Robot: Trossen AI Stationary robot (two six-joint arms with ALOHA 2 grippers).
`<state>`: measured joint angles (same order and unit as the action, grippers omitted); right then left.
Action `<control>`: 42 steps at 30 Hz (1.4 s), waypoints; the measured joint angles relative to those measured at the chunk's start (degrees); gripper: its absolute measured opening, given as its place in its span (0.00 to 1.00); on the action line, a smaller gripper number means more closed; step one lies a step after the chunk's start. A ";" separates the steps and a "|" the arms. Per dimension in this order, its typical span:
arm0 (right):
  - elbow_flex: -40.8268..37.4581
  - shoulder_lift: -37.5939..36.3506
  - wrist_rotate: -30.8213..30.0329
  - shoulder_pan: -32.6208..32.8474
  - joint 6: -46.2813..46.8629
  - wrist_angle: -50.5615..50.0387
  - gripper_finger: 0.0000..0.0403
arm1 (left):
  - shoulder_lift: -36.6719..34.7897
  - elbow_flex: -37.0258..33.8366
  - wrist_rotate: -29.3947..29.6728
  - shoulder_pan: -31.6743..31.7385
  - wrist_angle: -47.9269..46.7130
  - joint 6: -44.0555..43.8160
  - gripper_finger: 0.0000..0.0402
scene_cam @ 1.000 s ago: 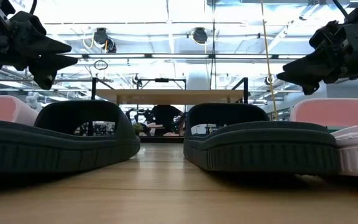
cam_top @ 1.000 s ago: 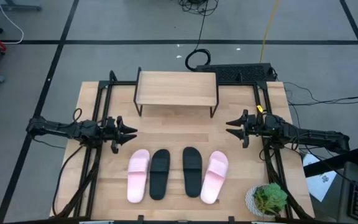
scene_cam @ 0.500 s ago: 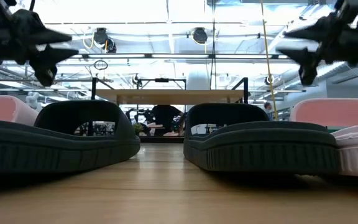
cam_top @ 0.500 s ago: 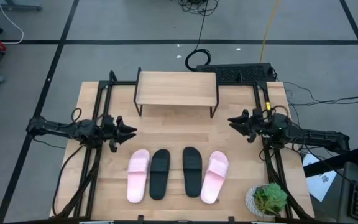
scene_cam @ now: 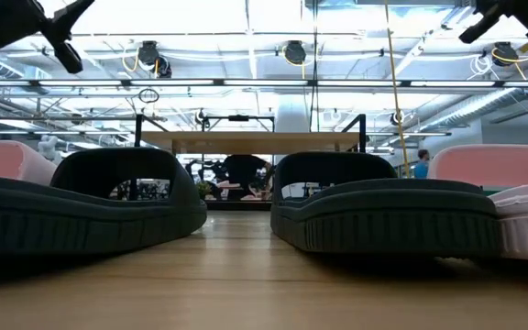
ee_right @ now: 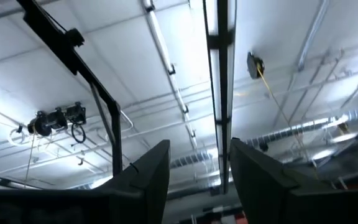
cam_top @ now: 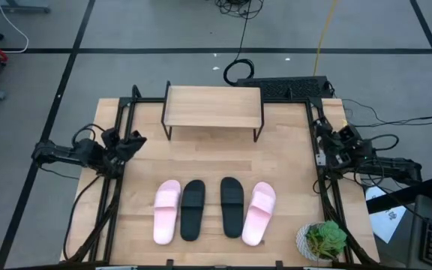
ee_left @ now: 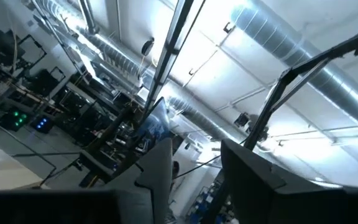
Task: Pick and place slides into the shelf
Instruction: Put the left pink slide on the shelf
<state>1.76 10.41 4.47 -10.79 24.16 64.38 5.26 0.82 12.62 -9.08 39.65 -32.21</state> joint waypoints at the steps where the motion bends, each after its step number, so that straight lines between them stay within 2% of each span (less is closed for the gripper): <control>1: 0.00 0.00 0.02 0.00 -0.51 0.15 0.39 | 0.00 0.00 0.02 0.00 0.36 -0.35 0.34; 7: 0.00 0.00 -0.35 0.00 -0.95 0.15 0.39 | 0.00 0.72 0.50 0.00 1.03 -1.11 0.34; 12: 1.65 0.02 -0.15 0.00 -0.54 1.85 0.39 | 0.00 5.53 2.43 0.00 -0.25 1.49 0.34; 14: 3.12 0.03 0.21 0.00 0.47 0.89 0.39 | 0.14 9.31 2.45 0.00 -4.56 2.89 0.34; 18: 8.98 1.26 1.62 0.00 0.48 -1.39 0.39 | 3.73 19.69 2.45 -0.05 -20.13 2.11 0.34; 24: 22.75 8.66 11.94 0.02 -1.07 -12.26 0.39 | 18.45 36.40 0.23 -3.37 -33.02 -2.44 0.34; 29: 34.56 16.90 20.00 0.02 -3.03 -19.60 0.39 | 32.82 49.06 -0.04 -11.06 -43.74 -7.09 0.34; 36: 45.20 24.04 24.34 0.05 -3.89 -29.06 0.39 | 50.41 61.25 7.89 -23.57 -53.57 -16.96 0.34; 42: 47.98 26.44 24.32 0.07 -3.87 -32.79 0.39 | 60.42 66.67 17.37 -33.01 -59.59 -31.60 0.34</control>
<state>49.74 36.85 28.80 -10.72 20.29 31.59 65.68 67.49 29.99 -42.09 -19.93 -63.81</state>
